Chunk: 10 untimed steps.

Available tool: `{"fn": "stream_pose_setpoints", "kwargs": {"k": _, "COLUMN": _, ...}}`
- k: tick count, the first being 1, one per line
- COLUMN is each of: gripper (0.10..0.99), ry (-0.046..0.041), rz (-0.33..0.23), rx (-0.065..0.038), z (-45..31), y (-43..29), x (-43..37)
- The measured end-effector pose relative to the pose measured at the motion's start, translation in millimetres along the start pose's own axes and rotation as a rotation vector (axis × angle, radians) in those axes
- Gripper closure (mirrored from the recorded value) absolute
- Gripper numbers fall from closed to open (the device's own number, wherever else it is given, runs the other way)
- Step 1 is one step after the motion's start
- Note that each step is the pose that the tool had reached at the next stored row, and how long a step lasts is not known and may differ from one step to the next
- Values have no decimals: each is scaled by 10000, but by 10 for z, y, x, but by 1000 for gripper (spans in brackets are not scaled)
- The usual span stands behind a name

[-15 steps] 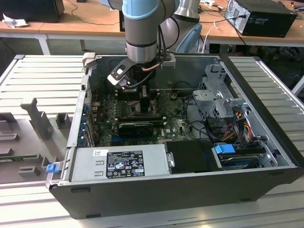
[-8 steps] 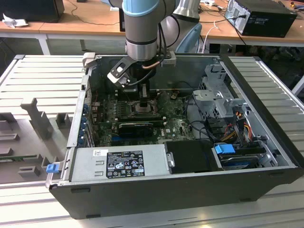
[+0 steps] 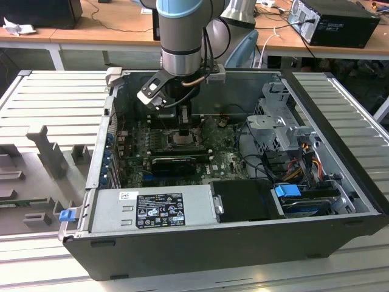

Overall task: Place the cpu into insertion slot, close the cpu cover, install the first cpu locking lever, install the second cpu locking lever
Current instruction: 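Place the cpu into insertion slot, then close the cpu cover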

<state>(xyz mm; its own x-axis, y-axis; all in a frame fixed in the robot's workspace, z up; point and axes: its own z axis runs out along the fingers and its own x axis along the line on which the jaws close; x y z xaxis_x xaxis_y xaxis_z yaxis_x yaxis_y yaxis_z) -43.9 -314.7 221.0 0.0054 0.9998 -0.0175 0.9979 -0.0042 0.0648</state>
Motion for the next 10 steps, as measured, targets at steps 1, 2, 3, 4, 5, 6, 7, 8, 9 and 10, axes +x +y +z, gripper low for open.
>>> {"fn": "stream_pose_setpoints", "kwargs": {"k": 1, "gripper": 980, "ry": -1, "rz": 0, "rx": 1, "z": -6, "y": 0, "x": 0}}
{"fn": "stream_pose_setpoints", "kwargs": {"k": 2, "gripper": 980, "ry": 0, "rz": 0, "rx": 0, "z": -11, "y": 1, "x": 0}}
{"fn": "stream_pose_setpoints", "kwargs": {"k": 3, "gripper": 980, "ry": 0, "rz": 0, "rx": 0, "z": -19, "y": 1, "x": 0}}
{"fn": "stream_pose_setpoints", "kwargs": {"k": 4, "gripper": 980, "ry": 0, "rz": -1, "rx": 0, "z": -26, "y": 2, "x": 0}}
{"fn": "stream_pose_setpoints", "kwargs": {"k": 5, "gripper": 980, "ry": 0, "rz": 1, "rx": 0, "z": -33, "y": 2, "x": -1}}
{"fn": "stream_pose_setpoints", "kwargs": {"k": 6, "gripper": 980, "ry": 15, "rz": 8, "rx": -1, "z": -39, "y": 2, "x": -2}}
{"fn": "stream_pose_setpoints", "kwargs": {"k": 7, "gripper": 980, "ry": 25, "rz": 8, "rx": 0, "z": -41, "y": 3, "x": -2}}
{"fn": "stream_pose_setpoints", "kwargs": {"k": 8, "gripper": 980, "ry": 50, "rz": 9, "rx": 6, "z": -41, "y": 8, "x": -4}}
{"fn": "stream_pose_setpoints", "kwargs": {"k": 9, "gripper": 980, "ry": 67, "rz": 11, "rx": 27, "z": -40, "y": 25, "x": -8}}
{"fn": "stream_pose_setpoints", "kwargs": {"k": 10, "gripper": 980, "ry": 73, "rz": 11, "rx": 41, "z": -39, "y": 39, "x": -12}}
